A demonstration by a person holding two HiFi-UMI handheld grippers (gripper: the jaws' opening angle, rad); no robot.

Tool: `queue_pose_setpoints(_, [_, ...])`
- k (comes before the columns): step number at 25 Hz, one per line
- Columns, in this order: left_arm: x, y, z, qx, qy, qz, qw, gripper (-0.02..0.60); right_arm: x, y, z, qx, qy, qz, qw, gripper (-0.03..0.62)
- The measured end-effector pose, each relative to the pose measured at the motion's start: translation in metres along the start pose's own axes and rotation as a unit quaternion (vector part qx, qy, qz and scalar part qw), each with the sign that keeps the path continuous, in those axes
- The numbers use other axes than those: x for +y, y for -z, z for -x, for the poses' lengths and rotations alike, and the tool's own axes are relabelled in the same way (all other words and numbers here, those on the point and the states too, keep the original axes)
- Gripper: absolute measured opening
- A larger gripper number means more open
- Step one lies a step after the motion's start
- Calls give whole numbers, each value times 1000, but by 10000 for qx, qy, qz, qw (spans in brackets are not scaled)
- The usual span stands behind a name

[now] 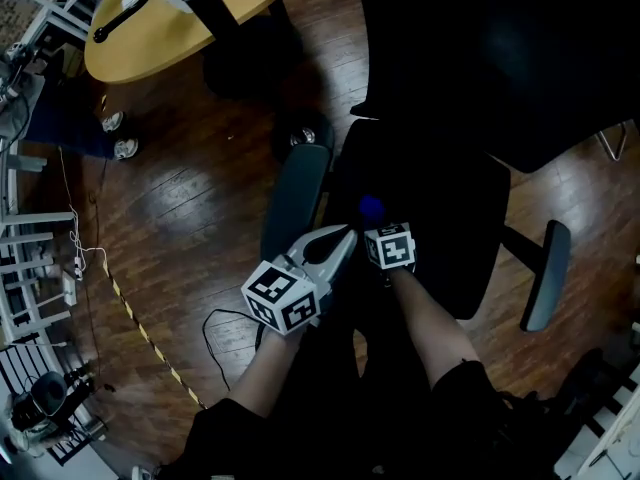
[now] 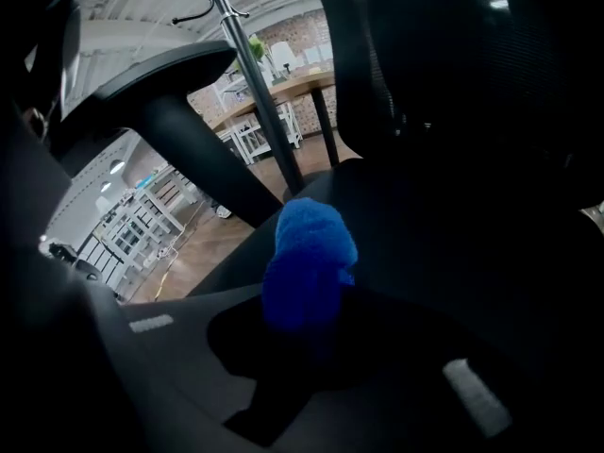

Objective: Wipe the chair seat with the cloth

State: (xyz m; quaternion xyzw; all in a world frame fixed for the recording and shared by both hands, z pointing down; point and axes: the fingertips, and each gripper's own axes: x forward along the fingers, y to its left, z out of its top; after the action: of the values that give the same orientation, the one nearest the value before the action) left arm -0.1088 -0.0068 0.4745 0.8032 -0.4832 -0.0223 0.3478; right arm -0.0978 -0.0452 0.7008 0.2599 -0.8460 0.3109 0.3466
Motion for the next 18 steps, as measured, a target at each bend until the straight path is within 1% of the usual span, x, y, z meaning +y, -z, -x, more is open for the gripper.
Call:
queue_pose_setpoints(5, [-8,7,-5,207,143,-117,9996,3,-59,48,28,238,542,-304,9978,40])
queue_pose_setpoints(7, [-6,11,-9,343,72,-176,9992,3,-88,61,46,222,800,-489,9953,40])
queue_pose_setpoints(9, [-1,17,-13,569,-48,-285,9980,3,-116,72,66,208,1068,-695,9916,40])
queue_pose_setpoints(12, [-1,25,-19,839,-21,-342,9959,3,-154,91,99,181,1459,-1005,9840,40])
queue_pose_setpoints(15, [-13,28,-26,868,117,-293,9957,3,-191,110,141,125,1902,-1128,9752,40])
queue_pose_setpoints(18, [-26,24,-36,867,239,-387,9952,3,-212,123,173,67,2106,-1348,9682,40])
